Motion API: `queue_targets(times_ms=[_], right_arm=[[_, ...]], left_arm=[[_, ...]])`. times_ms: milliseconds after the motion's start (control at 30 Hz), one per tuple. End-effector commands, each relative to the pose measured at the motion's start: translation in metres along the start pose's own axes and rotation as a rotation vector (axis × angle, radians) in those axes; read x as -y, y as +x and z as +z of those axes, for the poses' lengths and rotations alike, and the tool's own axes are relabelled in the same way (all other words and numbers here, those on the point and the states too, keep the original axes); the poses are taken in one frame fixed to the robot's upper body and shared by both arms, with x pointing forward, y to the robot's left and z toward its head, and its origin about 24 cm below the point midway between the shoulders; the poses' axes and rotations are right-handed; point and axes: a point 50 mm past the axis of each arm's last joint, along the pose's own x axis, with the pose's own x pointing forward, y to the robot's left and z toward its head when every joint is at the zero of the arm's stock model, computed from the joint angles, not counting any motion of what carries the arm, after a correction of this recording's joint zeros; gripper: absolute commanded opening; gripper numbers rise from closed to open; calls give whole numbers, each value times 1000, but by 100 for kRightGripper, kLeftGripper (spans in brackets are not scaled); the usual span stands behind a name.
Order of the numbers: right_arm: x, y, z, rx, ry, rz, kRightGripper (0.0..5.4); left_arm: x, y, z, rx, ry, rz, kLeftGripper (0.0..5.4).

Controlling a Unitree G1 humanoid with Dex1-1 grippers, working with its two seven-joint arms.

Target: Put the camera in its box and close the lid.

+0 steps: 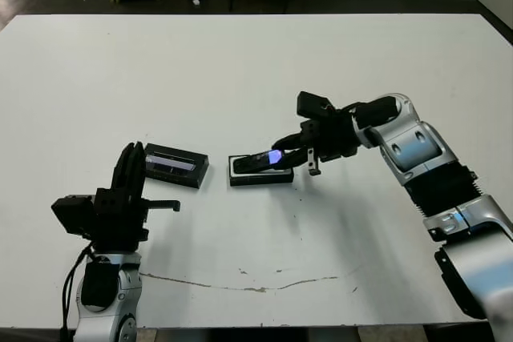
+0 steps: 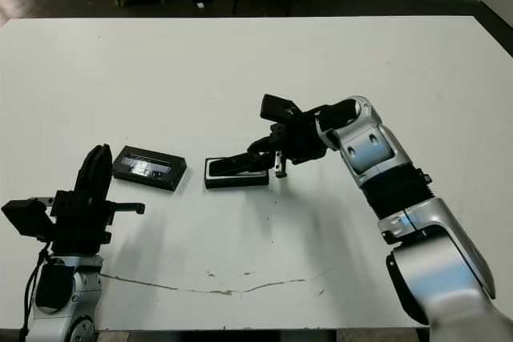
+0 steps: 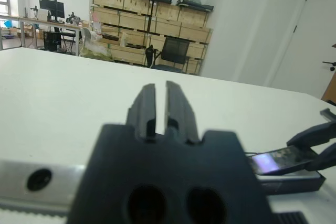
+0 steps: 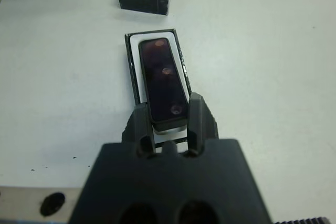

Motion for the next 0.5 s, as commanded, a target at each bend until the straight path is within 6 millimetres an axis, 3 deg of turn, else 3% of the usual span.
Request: queue_targets(times_ms=[33,500], right_arm=[[-1,8,5,-4,-28,13,4],[-3,7,1,-18,-53,-12,4]], left_arm=[[-2,-3,-5,-27,1,7,0],[-2,-3,-7,-31,-8,7,0]])
